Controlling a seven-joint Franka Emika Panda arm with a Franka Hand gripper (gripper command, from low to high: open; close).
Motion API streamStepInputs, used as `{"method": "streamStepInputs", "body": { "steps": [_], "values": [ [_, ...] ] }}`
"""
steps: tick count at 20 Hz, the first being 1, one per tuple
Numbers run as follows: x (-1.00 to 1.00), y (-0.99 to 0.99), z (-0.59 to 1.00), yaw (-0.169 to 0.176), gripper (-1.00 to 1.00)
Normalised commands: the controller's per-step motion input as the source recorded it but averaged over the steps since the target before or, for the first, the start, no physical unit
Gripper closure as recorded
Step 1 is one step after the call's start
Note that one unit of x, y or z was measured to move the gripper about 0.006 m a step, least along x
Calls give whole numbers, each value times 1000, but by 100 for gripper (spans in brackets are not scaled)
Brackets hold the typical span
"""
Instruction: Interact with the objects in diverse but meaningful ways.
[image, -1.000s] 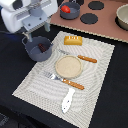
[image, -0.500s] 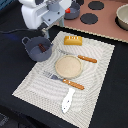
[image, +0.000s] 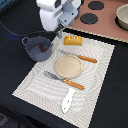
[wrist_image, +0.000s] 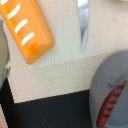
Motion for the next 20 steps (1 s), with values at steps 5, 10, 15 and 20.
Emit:
{"method": "streamStepInputs", "body": {
  "steps": [5, 10, 15, 20],
  "values": [
    [420, 332, -175, 143, -100],
    [239, 263, -151, 131, -100],
    [108, 158, -122, 90, -100],
    [129, 188, -159, 72, -100]
  ]
}}
